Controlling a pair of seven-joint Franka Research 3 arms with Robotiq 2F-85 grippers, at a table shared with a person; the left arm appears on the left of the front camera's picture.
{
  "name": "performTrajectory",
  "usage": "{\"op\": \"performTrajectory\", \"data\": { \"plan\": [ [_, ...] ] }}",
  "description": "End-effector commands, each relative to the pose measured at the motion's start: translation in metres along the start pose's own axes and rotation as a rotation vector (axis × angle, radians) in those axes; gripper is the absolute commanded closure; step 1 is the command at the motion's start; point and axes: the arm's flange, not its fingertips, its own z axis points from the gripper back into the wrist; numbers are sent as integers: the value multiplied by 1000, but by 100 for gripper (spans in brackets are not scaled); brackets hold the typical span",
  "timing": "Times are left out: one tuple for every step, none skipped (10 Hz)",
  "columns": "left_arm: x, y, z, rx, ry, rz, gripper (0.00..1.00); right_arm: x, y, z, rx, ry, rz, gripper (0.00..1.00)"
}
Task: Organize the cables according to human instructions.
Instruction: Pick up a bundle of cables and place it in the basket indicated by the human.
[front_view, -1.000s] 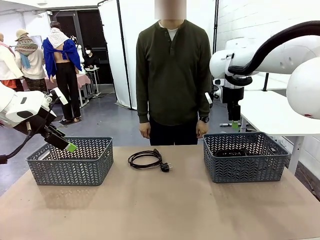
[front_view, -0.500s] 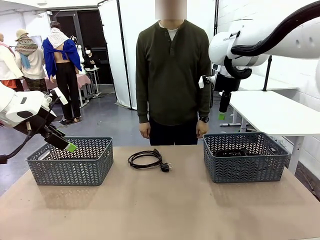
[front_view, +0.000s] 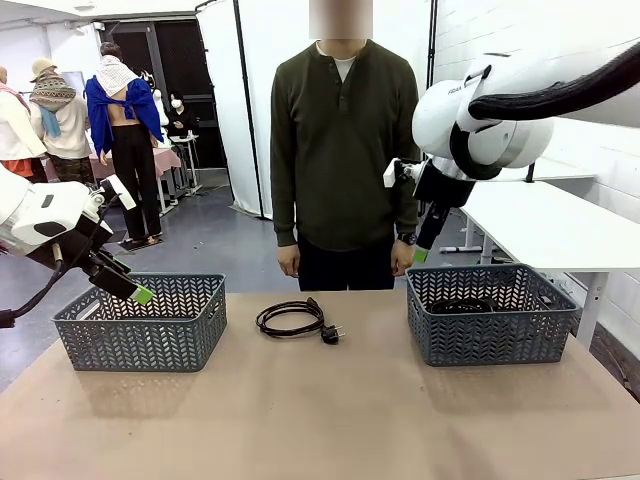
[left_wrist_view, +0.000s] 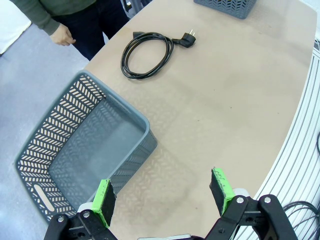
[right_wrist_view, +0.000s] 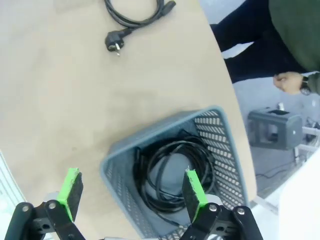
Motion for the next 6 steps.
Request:
{"op": "performTrajectory", "data": {
  "plan": [
    [-1,2,0,-1,-2,6,0,-13,19,-12,5,-64,36,0],
    [-1,2,0,-1,-2,6,0,-13,24,-15,8,-79,42,0],
    [-1,2,0,-1,-2,6,0,-12,29,-18,20,-95,49,0],
    [-1,2,0,-1,-2,6,0,-10,31,-21,29,-96,65,0],
    [-1,2,0,-1,-2,6,0,-8,33,-21,37,-89,69,0],
    [-1,2,0,-1,-2,6,0,-6,33,-20,35,-62,77,0]
  ]
}}
